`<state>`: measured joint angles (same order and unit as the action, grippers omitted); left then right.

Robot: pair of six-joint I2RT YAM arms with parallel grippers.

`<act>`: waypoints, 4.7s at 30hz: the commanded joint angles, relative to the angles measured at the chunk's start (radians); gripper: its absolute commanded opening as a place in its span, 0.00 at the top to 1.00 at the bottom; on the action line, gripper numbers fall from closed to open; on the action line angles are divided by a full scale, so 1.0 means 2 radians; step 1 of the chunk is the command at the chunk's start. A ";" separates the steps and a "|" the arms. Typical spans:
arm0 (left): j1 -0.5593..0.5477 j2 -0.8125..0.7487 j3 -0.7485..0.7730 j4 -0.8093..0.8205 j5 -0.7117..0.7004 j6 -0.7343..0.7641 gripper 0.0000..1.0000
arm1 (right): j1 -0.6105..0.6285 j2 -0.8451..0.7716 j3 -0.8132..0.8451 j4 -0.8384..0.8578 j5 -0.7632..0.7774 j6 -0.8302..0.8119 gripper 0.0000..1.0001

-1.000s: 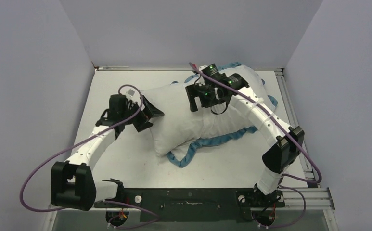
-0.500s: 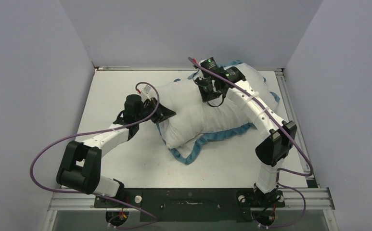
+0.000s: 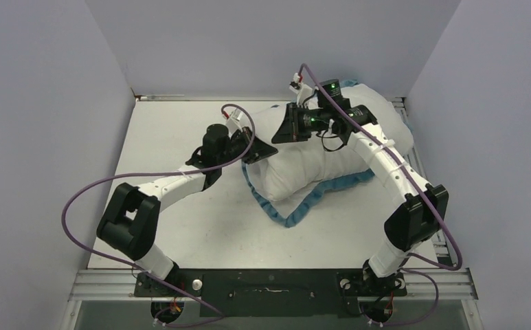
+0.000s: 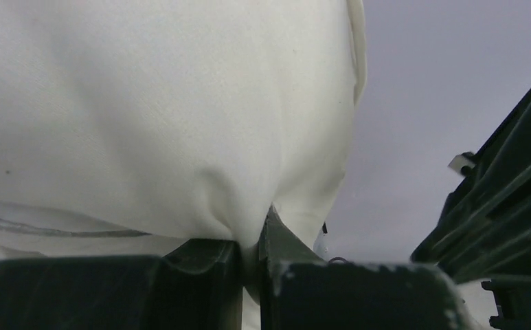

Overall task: Put the pillow into the pillowcase
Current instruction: Stuff the pillow into the pillowcase.

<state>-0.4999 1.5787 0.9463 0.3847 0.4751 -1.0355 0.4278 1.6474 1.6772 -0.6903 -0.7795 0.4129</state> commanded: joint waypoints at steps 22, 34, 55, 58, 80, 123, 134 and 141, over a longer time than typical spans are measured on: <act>0.151 -0.172 -0.031 -0.344 -0.199 0.037 0.14 | 0.265 0.090 0.056 -0.071 0.662 -0.149 0.10; 0.183 -0.189 -0.125 -0.323 -0.089 0.110 0.14 | 0.218 0.286 0.145 -0.076 0.634 -0.159 0.37; 0.054 0.120 0.092 -0.068 -0.066 -0.062 0.44 | -0.030 0.057 -0.017 0.137 0.020 0.124 0.95; 0.048 0.165 0.132 -0.071 -0.050 -0.075 0.52 | -0.048 0.053 -0.035 0.174 -0.002 0.158 0.95; 0.020 0.214 0.164 -0.073 -0.084 -0.085 0.59 | -0.084 0.053 -0.039 0.206 -0.012 0.213 0.95; -0.020 0.269 0.083 0.428 -0.017 -0.186 1.00 | -0.109 0.037 -0.071 0.215 -0.011 0.212 0.95; -0.018 0.242 0.007 0.471 -0.012 -0.139 1.00 | -0.124 0.032 -0.062 0.195 -0.003 0.207 0.95; -0.015 0.241 -0.034 0.630 -0.026 -0.138 1.00 | -0.131 0.020 -0.023 0.064 0.056 0.121 0.95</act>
<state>-0.5308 2.1189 0.8822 1.3392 0.4034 -1.3201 0.2035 1.7668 1.5528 -0.4400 -0.7837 0.7582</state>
